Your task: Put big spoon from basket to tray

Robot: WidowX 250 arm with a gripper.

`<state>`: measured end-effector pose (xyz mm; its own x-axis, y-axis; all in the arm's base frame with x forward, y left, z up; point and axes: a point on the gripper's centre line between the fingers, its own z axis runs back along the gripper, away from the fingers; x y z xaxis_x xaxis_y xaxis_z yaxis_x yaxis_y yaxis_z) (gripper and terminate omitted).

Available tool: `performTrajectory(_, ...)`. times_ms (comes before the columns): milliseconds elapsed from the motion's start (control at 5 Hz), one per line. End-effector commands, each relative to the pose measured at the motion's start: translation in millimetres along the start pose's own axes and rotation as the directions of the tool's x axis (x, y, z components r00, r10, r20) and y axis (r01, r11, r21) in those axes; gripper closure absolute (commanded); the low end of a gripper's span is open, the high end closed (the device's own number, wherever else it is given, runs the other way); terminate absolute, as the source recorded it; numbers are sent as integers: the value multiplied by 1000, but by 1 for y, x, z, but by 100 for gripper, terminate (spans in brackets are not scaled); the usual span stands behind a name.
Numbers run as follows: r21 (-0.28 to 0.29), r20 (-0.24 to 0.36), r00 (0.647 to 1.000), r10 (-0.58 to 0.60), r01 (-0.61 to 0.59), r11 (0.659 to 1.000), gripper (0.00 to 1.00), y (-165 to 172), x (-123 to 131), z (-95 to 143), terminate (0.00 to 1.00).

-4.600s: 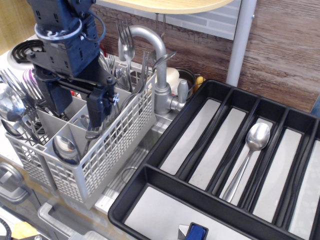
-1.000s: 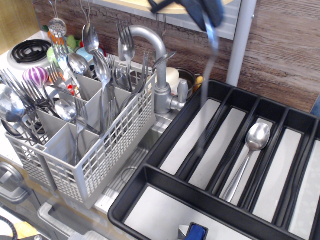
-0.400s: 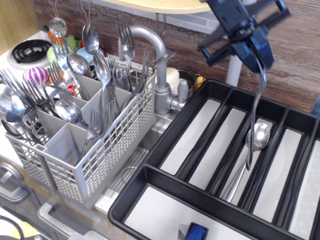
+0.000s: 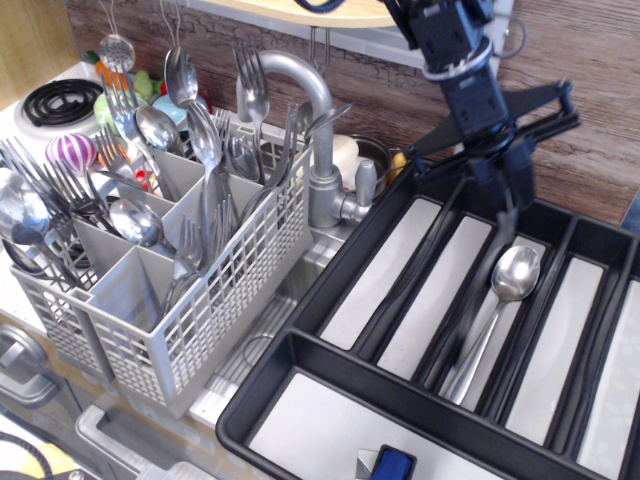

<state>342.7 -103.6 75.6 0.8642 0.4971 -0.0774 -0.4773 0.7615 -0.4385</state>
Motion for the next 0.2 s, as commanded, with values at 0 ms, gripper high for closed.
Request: performTrajectory(0, 70, 63, 997, -45, 40, 997, 100, -5, -4, -4, 100)
